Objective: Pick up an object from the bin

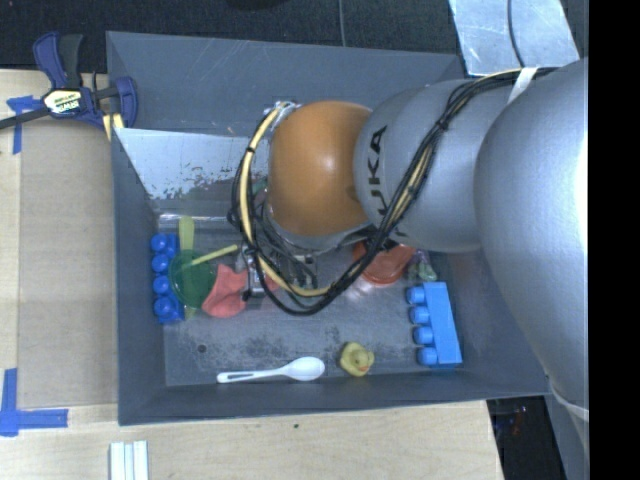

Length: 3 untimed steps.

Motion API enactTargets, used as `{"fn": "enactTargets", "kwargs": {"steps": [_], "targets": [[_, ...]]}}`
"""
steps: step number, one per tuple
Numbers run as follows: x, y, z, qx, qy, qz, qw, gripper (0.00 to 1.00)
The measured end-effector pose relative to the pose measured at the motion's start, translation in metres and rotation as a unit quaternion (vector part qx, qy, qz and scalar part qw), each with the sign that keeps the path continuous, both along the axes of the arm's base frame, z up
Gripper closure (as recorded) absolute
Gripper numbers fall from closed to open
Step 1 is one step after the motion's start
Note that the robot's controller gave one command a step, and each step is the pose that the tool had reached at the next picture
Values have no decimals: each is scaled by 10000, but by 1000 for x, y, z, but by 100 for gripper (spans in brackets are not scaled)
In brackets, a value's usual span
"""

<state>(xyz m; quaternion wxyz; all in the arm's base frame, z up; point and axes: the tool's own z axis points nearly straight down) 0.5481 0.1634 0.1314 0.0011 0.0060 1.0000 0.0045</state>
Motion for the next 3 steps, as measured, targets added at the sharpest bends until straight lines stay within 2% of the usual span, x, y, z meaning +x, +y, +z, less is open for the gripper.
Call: {"fn": "enactTargets", "kwargs": {"steps": [3], "targets": [[1, 0, 116, 3, -6, 2, 10000, 100]]}}
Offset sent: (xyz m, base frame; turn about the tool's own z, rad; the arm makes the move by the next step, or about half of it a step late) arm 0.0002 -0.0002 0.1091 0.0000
